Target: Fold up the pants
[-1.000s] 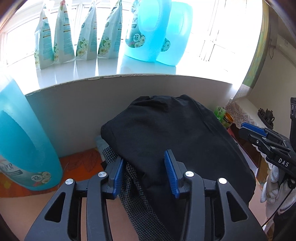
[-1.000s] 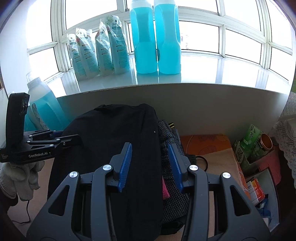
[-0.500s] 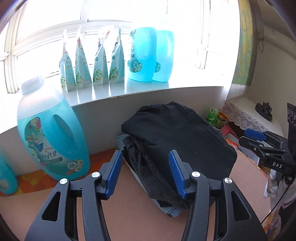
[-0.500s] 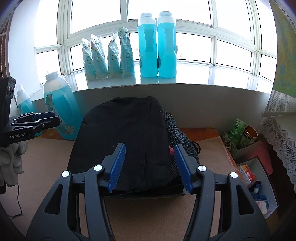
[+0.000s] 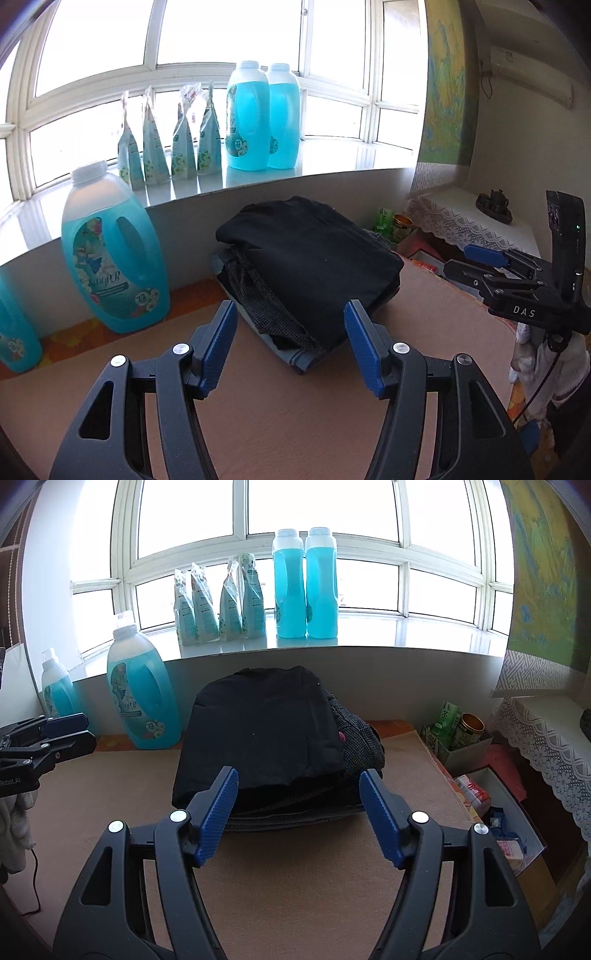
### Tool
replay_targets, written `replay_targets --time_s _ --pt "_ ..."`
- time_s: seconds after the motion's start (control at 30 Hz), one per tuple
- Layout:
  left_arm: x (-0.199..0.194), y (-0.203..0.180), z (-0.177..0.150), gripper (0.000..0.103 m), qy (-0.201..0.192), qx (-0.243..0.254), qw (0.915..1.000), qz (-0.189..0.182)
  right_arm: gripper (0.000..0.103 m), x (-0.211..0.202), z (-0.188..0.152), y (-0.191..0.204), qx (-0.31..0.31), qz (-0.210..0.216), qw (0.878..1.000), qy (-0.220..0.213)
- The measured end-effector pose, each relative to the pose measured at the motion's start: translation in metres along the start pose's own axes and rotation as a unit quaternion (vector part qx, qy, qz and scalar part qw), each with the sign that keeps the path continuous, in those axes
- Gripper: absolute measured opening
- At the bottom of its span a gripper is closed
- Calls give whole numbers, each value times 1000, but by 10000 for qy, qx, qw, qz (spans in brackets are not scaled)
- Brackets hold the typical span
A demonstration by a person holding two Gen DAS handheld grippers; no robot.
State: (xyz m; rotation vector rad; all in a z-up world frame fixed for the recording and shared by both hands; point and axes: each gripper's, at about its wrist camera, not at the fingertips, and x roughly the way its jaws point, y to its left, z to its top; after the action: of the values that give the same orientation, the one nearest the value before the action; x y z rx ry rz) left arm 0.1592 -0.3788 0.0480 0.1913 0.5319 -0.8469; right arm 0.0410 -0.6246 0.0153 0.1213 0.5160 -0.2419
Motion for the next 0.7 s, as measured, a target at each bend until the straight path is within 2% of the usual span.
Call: replay_targets --time_s 0.07,0.1,0.13,0.27,0.3,0.33,0.4,0.53,0.7 --pt "-8 -1 -7 60 -9 -48 9999 -89 84 -9 -6 1 125 -48 9999 -16" --pt "-12 -2 -11 60 -11 -51 9999 -116 93 -15 -9 2 173 -36 9998 -59" --pt "-17 -4 -15 60 -20 -37 9999 -131 96 -22 -12 4 195 -46 9997 -125" --pt "-36 -14 -31 60 -28 95 9999 -136 97 -51 -22 15 150 -298 9990 -284" --pt "-42 -17 -36 61 -22 118 9998 -148 100 -57 -24 18 149 -345 9988 -315" --pt "-47 -20 -41 64 -24 138 9998 -151 103 -63 -26 22 137 -369 9986 -353" --pt "-59 -25 -49 73 -53 169 9998 -111 103 -75 -32 29 100 -406 9982 -425" --pt "-82 -33 -65 79 -113 249 9996 68 103 -94 -46 39 175 -267 9987 -408" --pt "-107 -36 -87 81 -114 -20 9999 52 103 -110 -69 49 360 -259 9982 -399"
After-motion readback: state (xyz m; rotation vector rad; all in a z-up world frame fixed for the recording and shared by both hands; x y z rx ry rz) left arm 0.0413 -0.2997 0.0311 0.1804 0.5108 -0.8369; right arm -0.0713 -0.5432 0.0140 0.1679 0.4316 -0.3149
